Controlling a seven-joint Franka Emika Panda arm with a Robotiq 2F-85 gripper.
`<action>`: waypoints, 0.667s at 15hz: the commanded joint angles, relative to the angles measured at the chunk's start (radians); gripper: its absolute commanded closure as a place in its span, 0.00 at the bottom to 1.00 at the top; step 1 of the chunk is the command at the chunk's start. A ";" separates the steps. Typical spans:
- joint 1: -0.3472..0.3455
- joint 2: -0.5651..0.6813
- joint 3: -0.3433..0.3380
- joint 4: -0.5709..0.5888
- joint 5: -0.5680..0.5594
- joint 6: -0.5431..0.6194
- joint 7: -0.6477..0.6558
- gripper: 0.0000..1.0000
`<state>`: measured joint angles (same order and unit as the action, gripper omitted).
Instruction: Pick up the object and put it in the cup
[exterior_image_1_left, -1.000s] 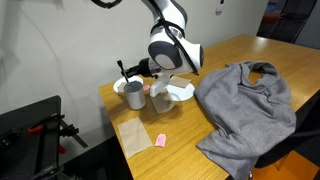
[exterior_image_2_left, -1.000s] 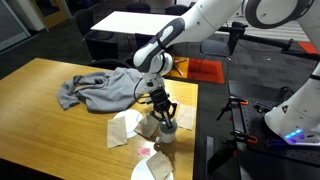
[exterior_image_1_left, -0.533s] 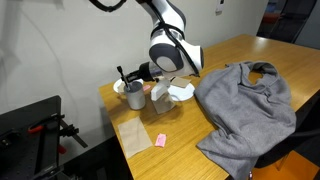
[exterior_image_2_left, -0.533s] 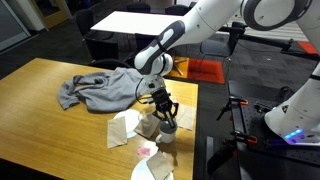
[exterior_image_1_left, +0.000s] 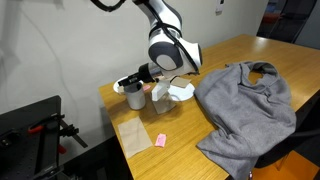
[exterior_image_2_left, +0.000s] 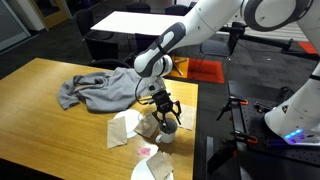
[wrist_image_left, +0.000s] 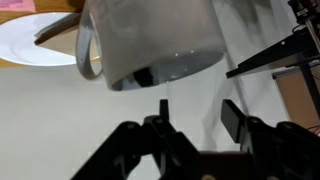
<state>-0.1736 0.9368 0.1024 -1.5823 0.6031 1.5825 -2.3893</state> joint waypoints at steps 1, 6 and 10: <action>0.009 -0.011 0.002 0.001 -0.028 0.021 0.034 0.11; 0.029 -0.061 0.005 -0.032 -0.051 0.039 0.041 0.00; 0.055 -0.121 0.013 -0.060 -0.082 0.060 0.058 0.00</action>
<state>-0.1424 0.8991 0.1092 -1.5848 0.5561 1.6009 -2.3788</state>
